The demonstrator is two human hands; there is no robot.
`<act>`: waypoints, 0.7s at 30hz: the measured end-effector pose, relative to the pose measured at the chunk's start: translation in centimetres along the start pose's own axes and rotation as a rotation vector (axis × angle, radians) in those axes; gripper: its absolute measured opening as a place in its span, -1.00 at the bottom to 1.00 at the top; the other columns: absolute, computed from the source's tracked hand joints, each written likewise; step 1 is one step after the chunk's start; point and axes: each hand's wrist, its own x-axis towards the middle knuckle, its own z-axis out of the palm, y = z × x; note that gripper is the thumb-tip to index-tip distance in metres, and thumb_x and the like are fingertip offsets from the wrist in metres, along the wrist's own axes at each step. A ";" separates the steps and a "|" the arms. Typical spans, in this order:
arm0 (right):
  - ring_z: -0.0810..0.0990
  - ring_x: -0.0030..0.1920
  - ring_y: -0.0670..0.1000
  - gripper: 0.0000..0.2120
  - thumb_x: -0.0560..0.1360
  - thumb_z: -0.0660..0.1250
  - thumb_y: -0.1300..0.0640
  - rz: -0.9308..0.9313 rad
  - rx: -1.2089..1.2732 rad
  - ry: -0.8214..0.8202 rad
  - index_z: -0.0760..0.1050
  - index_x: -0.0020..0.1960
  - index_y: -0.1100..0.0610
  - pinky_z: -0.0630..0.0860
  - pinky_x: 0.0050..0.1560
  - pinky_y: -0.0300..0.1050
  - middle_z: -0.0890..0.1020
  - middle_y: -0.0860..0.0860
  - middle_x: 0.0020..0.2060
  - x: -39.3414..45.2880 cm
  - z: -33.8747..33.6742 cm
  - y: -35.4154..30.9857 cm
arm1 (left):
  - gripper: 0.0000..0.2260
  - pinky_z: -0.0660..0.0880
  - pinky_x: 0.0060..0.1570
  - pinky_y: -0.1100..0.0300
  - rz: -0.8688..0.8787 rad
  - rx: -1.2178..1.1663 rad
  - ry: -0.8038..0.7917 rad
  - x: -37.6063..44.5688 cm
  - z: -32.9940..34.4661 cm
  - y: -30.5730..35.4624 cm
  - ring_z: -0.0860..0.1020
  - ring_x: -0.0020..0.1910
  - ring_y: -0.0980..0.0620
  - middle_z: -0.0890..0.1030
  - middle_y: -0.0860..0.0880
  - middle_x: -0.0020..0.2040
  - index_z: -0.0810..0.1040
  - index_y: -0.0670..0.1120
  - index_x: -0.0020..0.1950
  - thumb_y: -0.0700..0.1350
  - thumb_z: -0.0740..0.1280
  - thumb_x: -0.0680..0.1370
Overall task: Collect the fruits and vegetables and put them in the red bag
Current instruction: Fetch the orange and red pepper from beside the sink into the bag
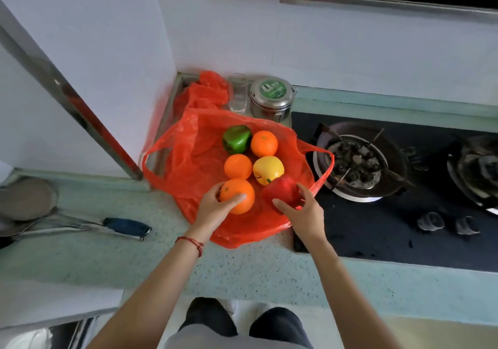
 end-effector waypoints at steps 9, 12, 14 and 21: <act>0.39 0.31 0.05 -0.21 0.33 0.47 -0.11 -0.050 -0.224 -0.066 0.20 0.44 0.06 0.40 0.26 -0.07 0.40 0.07 0.35 2.5 1.5 0.2 | -0.19 0.45 0.15 0.03 -0.005 0.231 -0.006 3.8 1.2 -0.2 0.51 0.16 -0.05 0.55 -0.10 0.20 0.44 -0.08 0.26 0.29 0.40 0.10; 0.37 0.33 0.05 -0.21 0.34 0.46 -0.12 -0.027 -0.224 -0.078 0.18 0.44 0.06 0.37 0.25 -0.10 0.38 0.07 0.37 3.0 1.7 0.6 | -0.25 0.43 0.13 0.08 -0.012 0.251 0.007 4.3 1.6 -0.4 0.50 0.18 -0.07 0.55 -0.12 0.21 0.43 -0.09 0.28 0.23 0.41 0.17; 0.36 0.34 0.05 -0.21 0.35 0.45 -0.13 -0.018 -0.228 -0.078 0.18 0.45 0.07 0.36 0.26 -0.10 0.36 0.07 0.38 3.4 1.9 0.7 | -0.30 0.42 0.12 0.10 -0.008 0.250 0.006 4.7 1.8 -0.5 0.50 0.18 -0.07 0.55 -0.12 0.21 0.43 -0.09 0.28 0.19 0.47 0.24; 0.35 0.35 0.07 -0.21 0.37 0.43 -0.14 0.008 -0.238 -0.092 0.15 0.46 0.06 0.35 0.28 -0.06 0.34 0.08 0.39 4.2 2.3 0.9 | -0.39 0.37 0.08 0.19 0.010 0.230 0.016 5.6 2.0 -0.9 0.49 0.19 -0.04 0.55 -0.09 0.22 0.43 -0.08 0.29 0.10 0.48 0.32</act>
